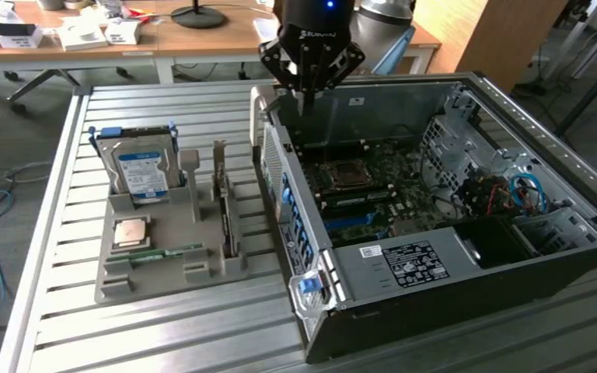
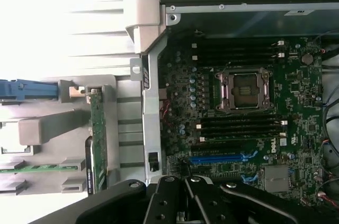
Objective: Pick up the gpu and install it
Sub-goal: 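Reach for the gpu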
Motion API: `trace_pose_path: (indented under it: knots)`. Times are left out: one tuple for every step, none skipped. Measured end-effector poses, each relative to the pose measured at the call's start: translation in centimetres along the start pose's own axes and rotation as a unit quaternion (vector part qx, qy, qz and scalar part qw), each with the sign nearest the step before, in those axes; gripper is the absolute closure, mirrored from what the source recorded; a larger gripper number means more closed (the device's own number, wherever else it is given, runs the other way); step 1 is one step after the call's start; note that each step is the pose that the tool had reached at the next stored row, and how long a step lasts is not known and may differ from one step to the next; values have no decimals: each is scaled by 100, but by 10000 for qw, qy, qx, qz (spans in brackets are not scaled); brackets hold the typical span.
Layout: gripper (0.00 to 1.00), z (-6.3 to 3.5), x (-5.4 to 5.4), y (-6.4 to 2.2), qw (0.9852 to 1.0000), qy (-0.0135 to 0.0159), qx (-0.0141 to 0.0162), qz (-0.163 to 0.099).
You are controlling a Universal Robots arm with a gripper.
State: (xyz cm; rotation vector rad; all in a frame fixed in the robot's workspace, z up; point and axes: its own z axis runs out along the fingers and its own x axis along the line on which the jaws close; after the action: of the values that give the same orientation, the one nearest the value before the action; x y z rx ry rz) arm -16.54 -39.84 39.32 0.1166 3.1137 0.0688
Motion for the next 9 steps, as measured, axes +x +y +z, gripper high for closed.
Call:
trace_pose_path:
  knots:
    - [89, 0, 10, -1, 10000, 0, 0, 0]
    - [89, 0, 20, -1, 10000, 0, 0, 0]
    - [89, -1, 29, -2, 10000, 0, 0, 0]
    - [89, -1, 39, -3, 10000, 0, 0, 0]
    - [89, -1, 49, -3, 10000, 0, 0, 0]
    - [89, -1, 59, -4, 10000, 0, 0, 0]
    - [89, -2, 69, -5, 10000, 0, 0, 0]
    - [89, -2, 79, -5, 10000, 0, 0, 0]
    - [89, -2, 89, -6, 10000, 0, 0, 0]
